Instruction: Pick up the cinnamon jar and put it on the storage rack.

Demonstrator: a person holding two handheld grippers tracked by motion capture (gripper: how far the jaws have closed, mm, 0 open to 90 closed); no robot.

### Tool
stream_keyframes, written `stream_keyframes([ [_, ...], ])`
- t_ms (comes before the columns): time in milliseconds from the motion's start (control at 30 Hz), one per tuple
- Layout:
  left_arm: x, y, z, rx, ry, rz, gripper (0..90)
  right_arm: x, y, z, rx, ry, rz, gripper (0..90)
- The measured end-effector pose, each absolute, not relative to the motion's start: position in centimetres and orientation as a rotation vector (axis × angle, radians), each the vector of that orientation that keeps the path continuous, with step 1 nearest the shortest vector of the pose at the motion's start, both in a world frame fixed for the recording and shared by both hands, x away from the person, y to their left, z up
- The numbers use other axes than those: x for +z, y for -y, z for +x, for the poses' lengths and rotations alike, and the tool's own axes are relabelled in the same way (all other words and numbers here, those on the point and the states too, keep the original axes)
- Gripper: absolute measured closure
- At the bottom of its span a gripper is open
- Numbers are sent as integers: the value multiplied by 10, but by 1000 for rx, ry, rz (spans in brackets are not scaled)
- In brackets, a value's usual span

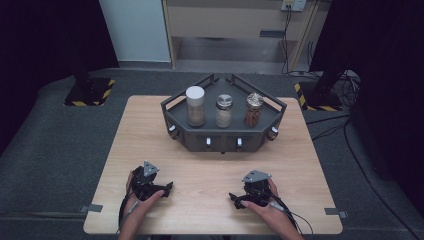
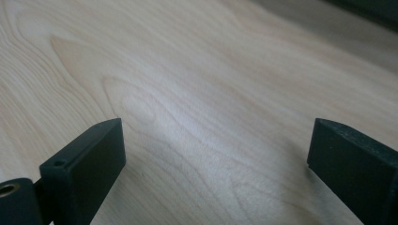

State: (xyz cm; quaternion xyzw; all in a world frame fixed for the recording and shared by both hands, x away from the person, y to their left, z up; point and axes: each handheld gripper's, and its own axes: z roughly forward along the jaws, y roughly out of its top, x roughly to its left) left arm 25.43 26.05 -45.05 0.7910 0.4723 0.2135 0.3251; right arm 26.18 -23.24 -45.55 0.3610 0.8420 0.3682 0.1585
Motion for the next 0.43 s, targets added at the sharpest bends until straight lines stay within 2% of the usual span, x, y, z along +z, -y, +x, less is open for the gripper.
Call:
stream_keyframes([
  [133,-451,-261,254,559,-1239,2073,0,-461,232,260,1063,-2394,1030,19],
  [433,-451,-261,254,559,-1239,2073,0,-461,232,260,1063,-2394,1039,14],
])
